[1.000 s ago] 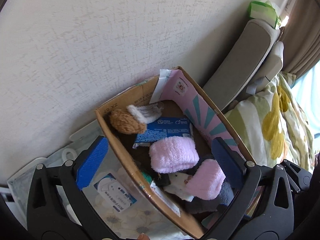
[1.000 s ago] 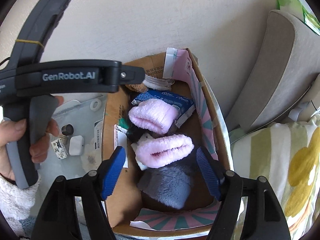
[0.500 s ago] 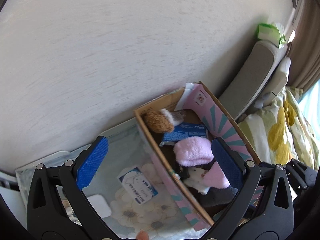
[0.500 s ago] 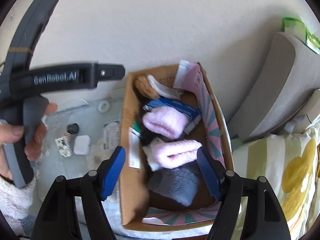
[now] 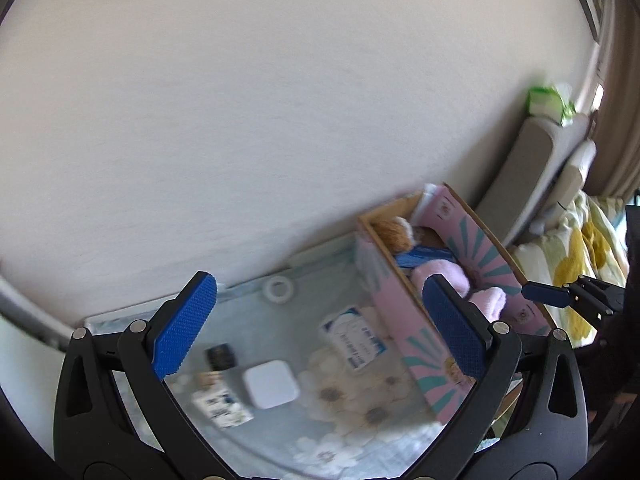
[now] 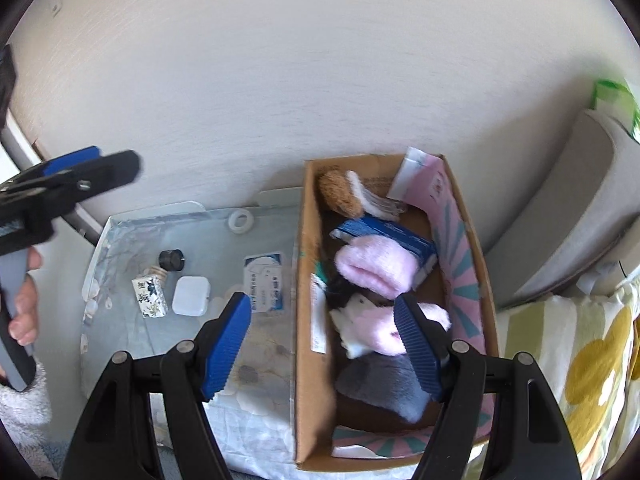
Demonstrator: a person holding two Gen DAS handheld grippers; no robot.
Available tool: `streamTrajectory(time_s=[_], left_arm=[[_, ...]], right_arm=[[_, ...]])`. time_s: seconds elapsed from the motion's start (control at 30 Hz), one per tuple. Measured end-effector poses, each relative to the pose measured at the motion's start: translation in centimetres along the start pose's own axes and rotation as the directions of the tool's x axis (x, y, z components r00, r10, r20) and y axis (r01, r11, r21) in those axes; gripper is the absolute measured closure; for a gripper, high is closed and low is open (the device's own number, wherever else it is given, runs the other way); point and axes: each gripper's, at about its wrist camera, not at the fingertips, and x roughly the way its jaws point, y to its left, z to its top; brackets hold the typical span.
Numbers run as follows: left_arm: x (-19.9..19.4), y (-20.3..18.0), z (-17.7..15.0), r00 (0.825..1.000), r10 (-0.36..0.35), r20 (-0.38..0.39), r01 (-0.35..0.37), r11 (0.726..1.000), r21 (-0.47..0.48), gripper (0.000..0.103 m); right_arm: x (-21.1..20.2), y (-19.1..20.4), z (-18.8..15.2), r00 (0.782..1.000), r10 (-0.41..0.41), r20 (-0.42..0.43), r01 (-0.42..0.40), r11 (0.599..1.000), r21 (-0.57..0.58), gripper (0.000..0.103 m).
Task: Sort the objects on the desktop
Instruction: 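Move both tools back over the tray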
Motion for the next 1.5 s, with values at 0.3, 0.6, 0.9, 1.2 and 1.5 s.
streamTrajectory(time_s=[0.3,0.6,0.9,1.2,1.5], left_arm=[[-4.1,7.2,-4.0,0.998,0.062,0.003,-0.061,0.991,-0.121,0.000],[-8.2,13.4,-8.2,0.988,0.156,0.020,-0.147,0.962,-0.229,0.000],[-5.5,14.1,-14.2,0.990,0.118,-0.073,-0.134,0.956,-0.262,0.000],[2.6,12.2,-18.6,0.988,0.021,-0.156,-0.073,0.939,-0.337,0.000],[7.1,11.5,-19.6,0.983,0.150,-0.110,-0.181,0.906,-0.382,0.001]], right_arm=[[1.2,4.4,0.3,0.999,0.045,-0.022,-0.047,0.995,-0.092,0.033],[2.5,6.6,0.0,0.995,0.084,-0.057,-0.090,0.990,-0.112,0.033],[4.0,9.0,-0.9,0.990,0.112,-0.089,-0.124,0.981,-0.149,0.033],[9.2,10.9,-3.2,0.989,0.078,-0.122,-0.097,0.983,-0.159,0.033],[12.5,10.3,-3.2,1.000,-0.005,-0.018,0.004,1.000,-0.024,0.033]])
